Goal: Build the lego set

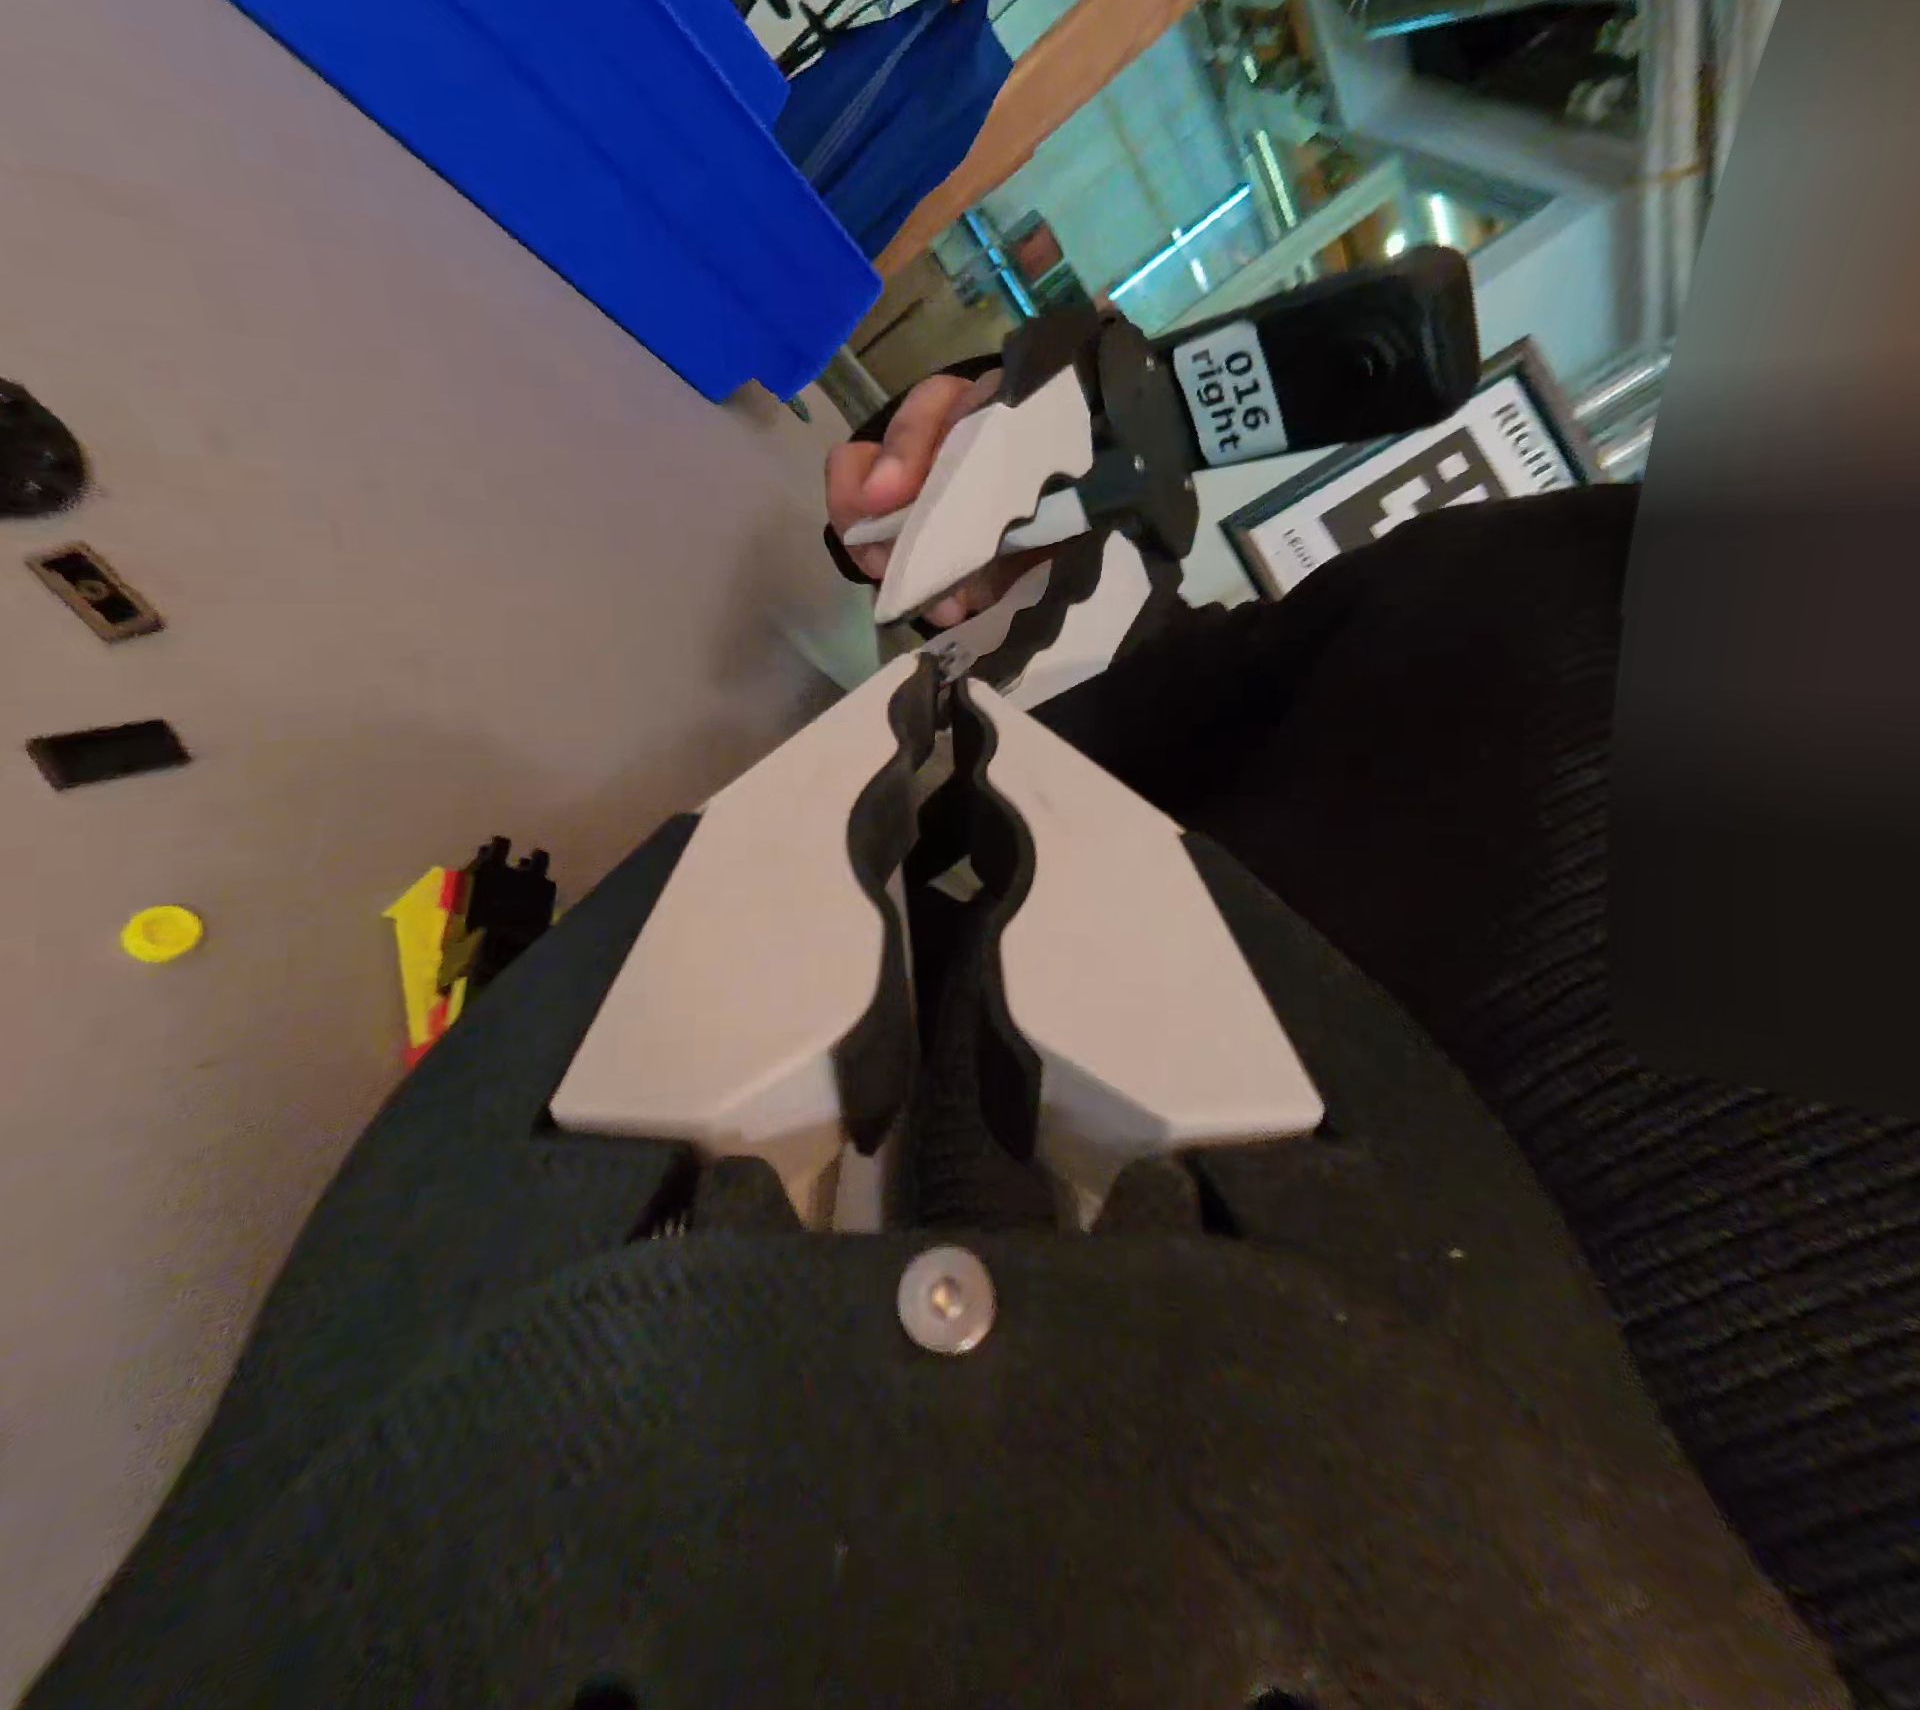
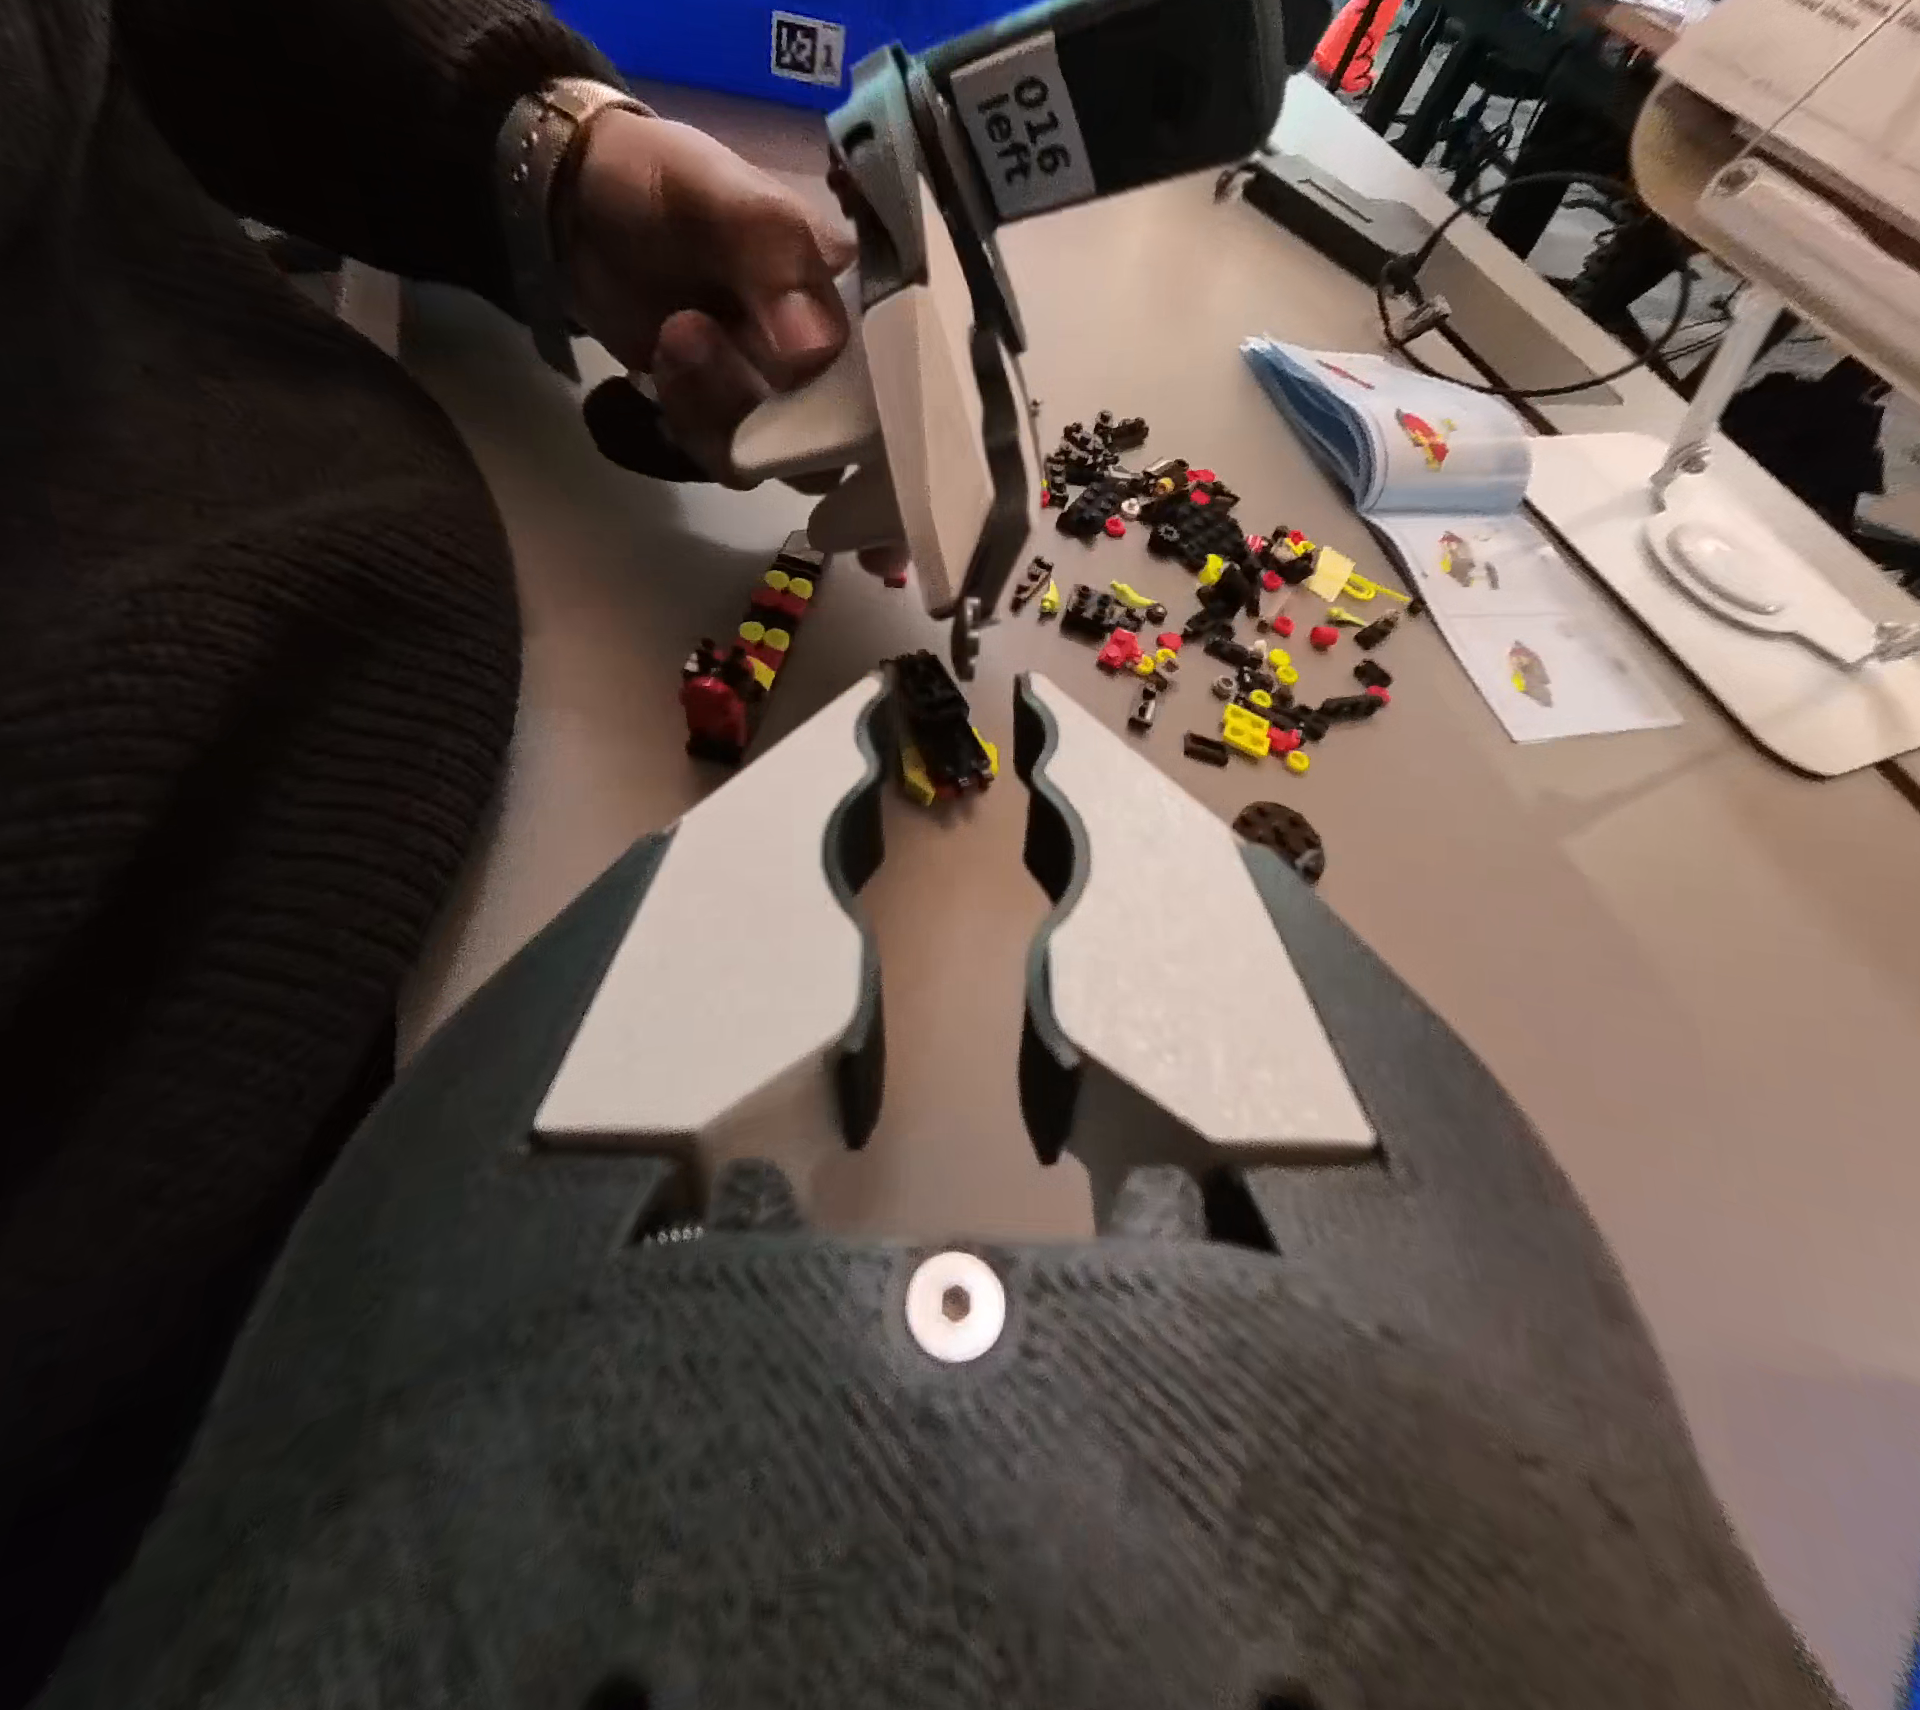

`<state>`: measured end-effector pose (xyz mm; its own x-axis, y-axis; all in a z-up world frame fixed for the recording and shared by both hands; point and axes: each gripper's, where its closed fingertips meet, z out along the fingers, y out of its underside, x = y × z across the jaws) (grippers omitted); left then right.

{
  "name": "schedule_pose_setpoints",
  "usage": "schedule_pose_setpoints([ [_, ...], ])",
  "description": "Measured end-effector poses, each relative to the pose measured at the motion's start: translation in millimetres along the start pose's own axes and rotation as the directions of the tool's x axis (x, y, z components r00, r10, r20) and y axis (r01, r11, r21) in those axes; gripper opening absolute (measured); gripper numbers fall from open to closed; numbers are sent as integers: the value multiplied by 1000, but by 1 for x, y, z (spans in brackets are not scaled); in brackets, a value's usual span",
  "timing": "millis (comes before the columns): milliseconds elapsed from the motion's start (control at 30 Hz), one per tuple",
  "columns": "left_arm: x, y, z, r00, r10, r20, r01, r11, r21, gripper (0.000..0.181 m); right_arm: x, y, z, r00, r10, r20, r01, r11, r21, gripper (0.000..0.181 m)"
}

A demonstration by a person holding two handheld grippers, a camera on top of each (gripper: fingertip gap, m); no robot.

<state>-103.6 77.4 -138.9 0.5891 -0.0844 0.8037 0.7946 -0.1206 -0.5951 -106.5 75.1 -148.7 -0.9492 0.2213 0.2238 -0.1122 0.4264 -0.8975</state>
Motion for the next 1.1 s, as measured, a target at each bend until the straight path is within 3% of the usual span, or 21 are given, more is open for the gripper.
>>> schedule_pose_setpoints([
  [267,5,2,4,993,-99,-71,100,995,6,0,-3,-8,-3,993,98,63,-101,993,52,4],
  [367,5,1,3,996,-62,-64,63,998,11,1,-2,-9,-3,973,205,111,-212,975,63,2],
  [467,3,-4,0,998,67,3,-67,998,18,13,2,-8,-4,916,363,170,-378,923,68,2],
  [567,-2,-4,-3,954,276,119,-274,961,-32,19,7,-10,-7,786,557,269,-593,802,69,2],
  [733,-4,-3,-3,762,592,260,-577,805,-142,20,3,-5,-4,431,794,428,-862,503,-67,2],
  [867,1,7,3,728,650,217,-624,760,-182,24,-4,-4,-1,204,849,487,-928,325,-179,2],
  [1000,-4,14,6,695,685,217,-644,728,-235,21,-7,-7,-1,69,847,528,-947,222,-233,2],
  [1100,-3,14,6,687,692,219,-652,721,-235,15,-6,-7,-2,9,839,544,-951,175,-255,2],
])
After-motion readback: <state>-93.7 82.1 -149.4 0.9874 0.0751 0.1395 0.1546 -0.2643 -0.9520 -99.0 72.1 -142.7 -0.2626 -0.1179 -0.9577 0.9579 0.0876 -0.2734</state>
